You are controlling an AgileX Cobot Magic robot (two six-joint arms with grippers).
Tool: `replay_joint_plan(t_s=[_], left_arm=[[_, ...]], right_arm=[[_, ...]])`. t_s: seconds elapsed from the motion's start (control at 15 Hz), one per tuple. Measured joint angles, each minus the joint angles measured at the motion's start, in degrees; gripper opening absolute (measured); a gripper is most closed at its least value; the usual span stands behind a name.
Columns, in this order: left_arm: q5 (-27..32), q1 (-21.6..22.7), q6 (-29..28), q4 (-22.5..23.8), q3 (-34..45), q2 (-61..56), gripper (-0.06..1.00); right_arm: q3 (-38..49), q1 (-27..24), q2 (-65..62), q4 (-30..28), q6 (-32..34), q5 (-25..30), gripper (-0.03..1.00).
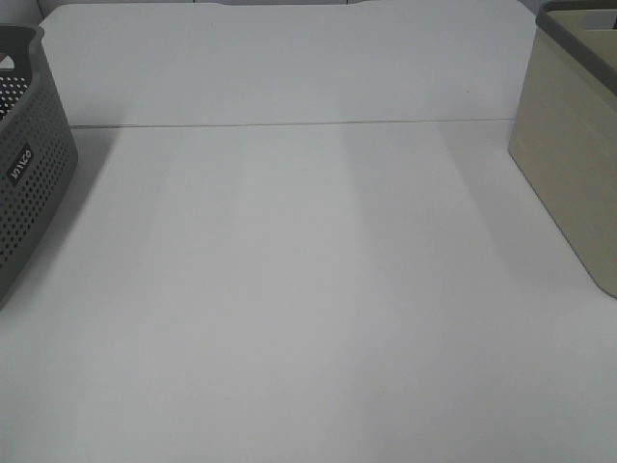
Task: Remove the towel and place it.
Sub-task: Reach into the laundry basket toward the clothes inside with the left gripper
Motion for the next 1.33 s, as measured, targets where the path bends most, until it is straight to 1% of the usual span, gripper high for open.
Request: replay_joint_plan(t_s=[1.13,1.33], left_arm=[[0.0,0.0,0.0,0.1,0.0,0.0,0.90],[-0.1,0.0,0.0,0.5,0.0,2.5,0.90]], right_arm=[[0.0,0.0,0.0,0.0,0.0,0.0,0.69],[0.0,0.0,0.0,0.0,0.0,0.0,0.69]])
